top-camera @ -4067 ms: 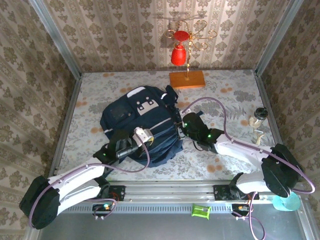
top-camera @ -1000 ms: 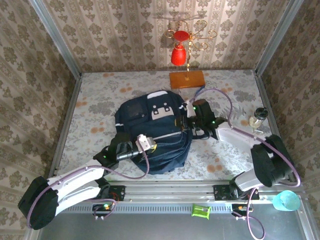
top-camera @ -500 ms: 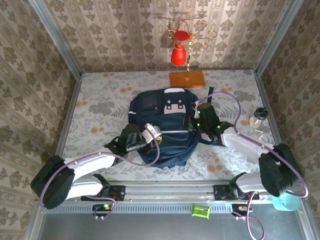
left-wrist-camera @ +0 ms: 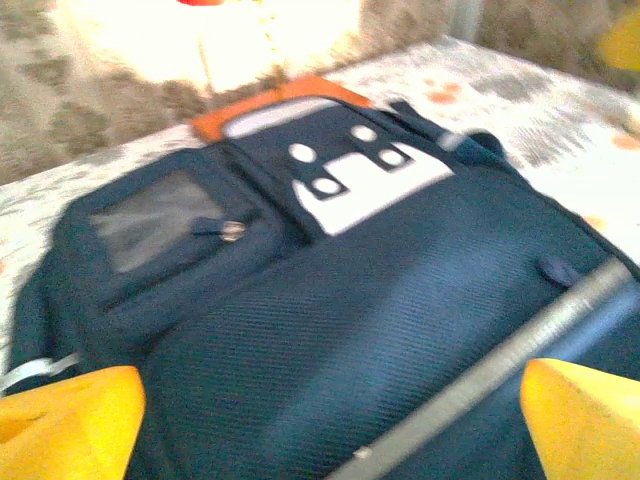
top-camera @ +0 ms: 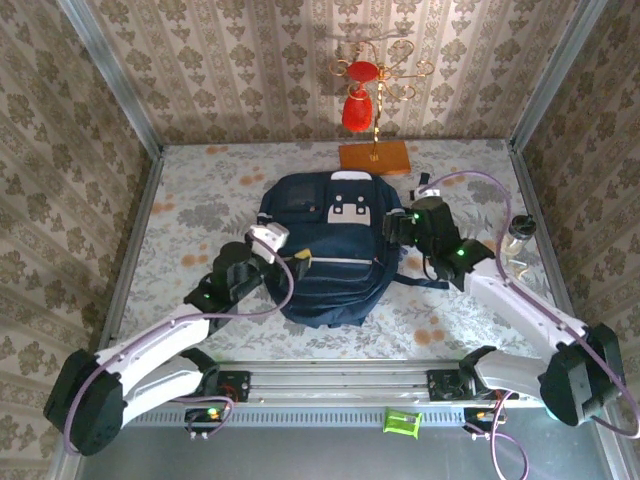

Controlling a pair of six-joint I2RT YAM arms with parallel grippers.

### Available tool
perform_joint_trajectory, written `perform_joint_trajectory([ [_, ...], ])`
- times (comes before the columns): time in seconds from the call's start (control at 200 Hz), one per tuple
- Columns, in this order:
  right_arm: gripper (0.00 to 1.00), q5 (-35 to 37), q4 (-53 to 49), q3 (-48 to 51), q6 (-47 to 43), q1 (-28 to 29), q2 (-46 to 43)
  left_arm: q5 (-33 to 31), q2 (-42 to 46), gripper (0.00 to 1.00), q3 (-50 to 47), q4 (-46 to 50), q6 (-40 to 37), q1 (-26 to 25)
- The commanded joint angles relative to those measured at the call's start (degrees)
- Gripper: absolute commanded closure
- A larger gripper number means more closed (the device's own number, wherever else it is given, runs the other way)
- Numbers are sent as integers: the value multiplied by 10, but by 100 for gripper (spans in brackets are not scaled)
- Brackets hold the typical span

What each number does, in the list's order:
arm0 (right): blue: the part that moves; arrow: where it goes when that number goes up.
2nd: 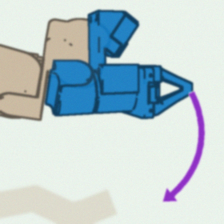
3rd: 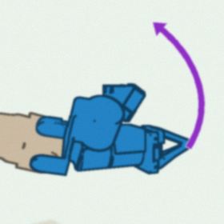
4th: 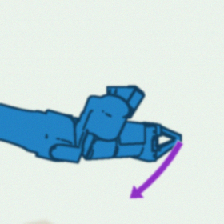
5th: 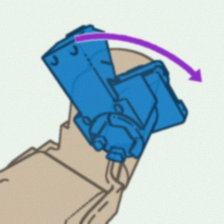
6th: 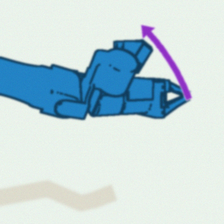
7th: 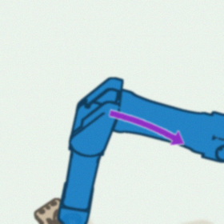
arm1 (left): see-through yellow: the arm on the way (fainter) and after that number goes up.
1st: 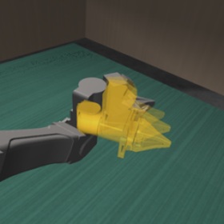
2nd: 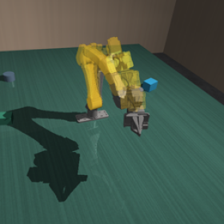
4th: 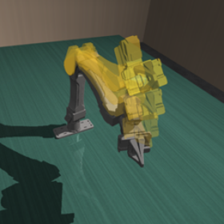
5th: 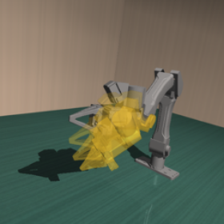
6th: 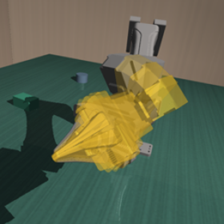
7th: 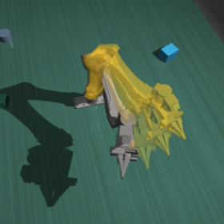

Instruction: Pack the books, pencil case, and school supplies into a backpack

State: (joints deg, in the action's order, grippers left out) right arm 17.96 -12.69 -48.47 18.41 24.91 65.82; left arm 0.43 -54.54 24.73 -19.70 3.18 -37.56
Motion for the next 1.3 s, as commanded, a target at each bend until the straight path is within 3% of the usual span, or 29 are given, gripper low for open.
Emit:
perform_joint_trajectory([
  [0.0, 9, 113, -14, 25, -45, -23, -27, -83, 31, 0, -17, 4, 55, 27],
  [0.215, 2, 162, 104, 112, -67, -108, -31, -193, 74, 0, -64, -41, 44, 97],
  [0.47, 1, 171, 343, 243, -87, -157, 6, -231, 30, 0, -63, -48, 10, 207],
  [0.56, 1, 172, 376, 255, -91, -167, 39, -240, 5, 0, -70, -82, 13, 237],
  [0.74, 1, 145, 355, 218, -102, -173, 81, -227, -41, 0, -80, -149, -14, 286],
  [0.9, 1, 138, 416, 261, -111, -173, 50, -218, -111, 0, -69, -178, -43, 301],
  [1.16, 0, 118, 507, 291, -153, -176, 54, -157, -264, 0, -90, -395, -92, 305],
  [1.295, 0, 91, 553, 285, -162, -184, 87, -124, -349, 0, -74, -435, -85, 319],
])
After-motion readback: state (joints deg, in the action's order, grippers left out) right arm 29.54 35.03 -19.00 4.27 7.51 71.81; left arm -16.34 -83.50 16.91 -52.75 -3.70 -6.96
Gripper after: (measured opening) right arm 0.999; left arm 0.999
